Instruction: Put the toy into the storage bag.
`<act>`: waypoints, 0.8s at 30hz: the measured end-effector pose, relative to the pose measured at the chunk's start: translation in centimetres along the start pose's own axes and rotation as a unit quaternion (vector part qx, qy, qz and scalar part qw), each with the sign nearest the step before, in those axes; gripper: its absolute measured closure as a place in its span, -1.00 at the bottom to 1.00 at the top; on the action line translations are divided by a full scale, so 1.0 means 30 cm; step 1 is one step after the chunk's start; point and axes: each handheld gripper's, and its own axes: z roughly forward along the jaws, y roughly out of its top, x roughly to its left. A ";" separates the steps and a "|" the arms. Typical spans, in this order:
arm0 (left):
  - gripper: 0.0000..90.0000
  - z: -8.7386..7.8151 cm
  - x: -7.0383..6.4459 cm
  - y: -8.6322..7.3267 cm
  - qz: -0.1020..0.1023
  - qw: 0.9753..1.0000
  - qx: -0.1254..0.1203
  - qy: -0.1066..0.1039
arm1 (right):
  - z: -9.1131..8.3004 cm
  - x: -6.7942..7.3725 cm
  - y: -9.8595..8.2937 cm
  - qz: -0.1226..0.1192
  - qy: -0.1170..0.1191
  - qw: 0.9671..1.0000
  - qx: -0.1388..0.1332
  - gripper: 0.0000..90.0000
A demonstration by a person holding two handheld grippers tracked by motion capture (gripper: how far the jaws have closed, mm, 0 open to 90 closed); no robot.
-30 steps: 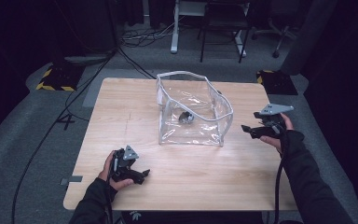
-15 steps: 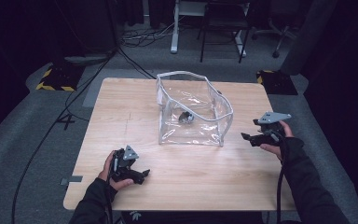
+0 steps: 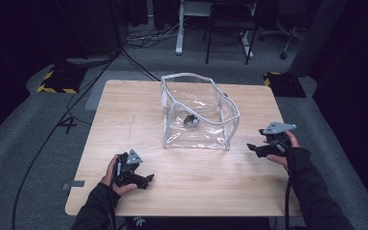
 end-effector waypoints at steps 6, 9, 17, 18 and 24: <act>-0.99 0.000 0.000 0.000 0.000 1.000 0.000 0.000 | 0.007 0.008 -0.024 0.003 -0.002 1.000 0.009 -0.53; -0.99 0.000 0.000 0.000 0.000 1.000 0.000 0.000 | 0.007 0.021 -0.042 0.007 0.002 1.000 0.010 -0.54; -0.99 0.000 0.000 0.000 0.000 1.000 0.000 0.000 | 0.011 0.036 -0.085 0.007 0.007 1.000 0.017 -0.55; -0.99 0.000 0.000 0.000 0.000 1.000 0.000 0.000 | 0.011 0.036 -0.091 0.009 0.009 1.000 0.019 -0.55; -0.99 0.000 0.000 0.000 0.000 1.000 0.000 0.000 | 0.007 0.044 -0.118 0.012 0.012 1.000 0.024 -0.57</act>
